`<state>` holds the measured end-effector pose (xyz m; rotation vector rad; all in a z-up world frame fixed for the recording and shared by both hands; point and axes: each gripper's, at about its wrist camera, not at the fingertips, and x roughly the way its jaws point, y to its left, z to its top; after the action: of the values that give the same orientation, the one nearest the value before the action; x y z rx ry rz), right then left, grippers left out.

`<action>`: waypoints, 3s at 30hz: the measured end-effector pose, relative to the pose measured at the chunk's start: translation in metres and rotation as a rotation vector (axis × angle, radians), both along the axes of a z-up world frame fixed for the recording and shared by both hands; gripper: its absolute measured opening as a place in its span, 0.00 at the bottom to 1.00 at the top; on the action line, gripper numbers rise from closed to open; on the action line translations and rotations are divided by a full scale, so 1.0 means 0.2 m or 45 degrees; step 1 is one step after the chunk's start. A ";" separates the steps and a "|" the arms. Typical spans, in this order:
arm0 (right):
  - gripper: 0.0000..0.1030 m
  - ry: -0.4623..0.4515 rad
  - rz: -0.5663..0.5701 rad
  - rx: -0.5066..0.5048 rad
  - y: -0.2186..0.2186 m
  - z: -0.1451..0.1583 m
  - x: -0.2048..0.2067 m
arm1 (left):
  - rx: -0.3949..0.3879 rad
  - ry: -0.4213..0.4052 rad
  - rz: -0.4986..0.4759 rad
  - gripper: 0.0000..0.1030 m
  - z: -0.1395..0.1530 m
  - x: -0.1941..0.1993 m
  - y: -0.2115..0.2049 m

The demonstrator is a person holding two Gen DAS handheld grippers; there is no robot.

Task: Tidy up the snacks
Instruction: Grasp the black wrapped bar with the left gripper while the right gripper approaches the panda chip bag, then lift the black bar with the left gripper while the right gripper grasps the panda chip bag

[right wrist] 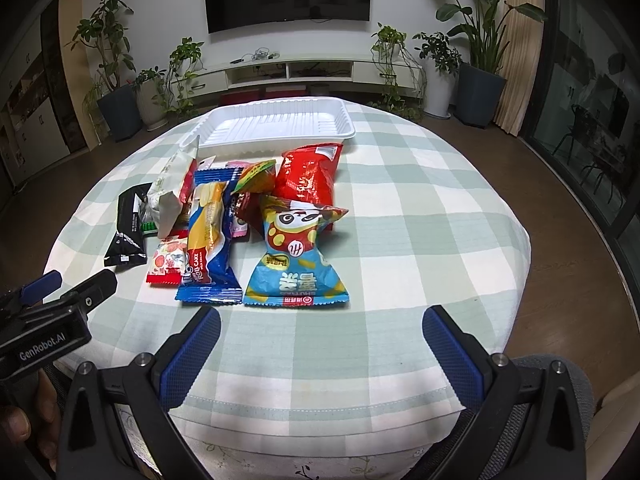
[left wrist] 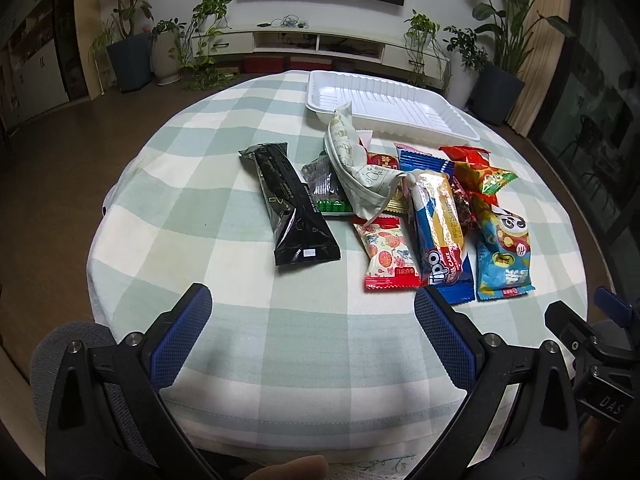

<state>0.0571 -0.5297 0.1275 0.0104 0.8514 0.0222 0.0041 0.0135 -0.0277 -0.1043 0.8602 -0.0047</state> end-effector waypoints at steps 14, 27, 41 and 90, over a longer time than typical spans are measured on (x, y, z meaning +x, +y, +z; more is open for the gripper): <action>1.00 0.003 0.000 0.045 -0.01 -0.04 0.02 | -0.267 0.134 -0.104 1.00 -0.10 0.03 0.19; 1.00 0.035 -0.019 0.108 -0.10 -0.09 0.06 | -0.055 0.215 0.025 0.97 0.01 0.54 0.27; 1.00 0.052 -0.021 0.142 -0.13 -0.12 0.10 | -0.037 0.294 -0.016 0.54 -0.15 0.79 0.29; 0.56 0.223 0.111 0.243 -0.04 -0.23 0.45 | -0.110 0.243 -0.304 0.23 -0.18 0.31 0.22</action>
<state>0.1470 -0.5373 0.0805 0.1565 1.0222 0.1870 0.0658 0.0581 -0.0628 -0.0831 1.0595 -0.2589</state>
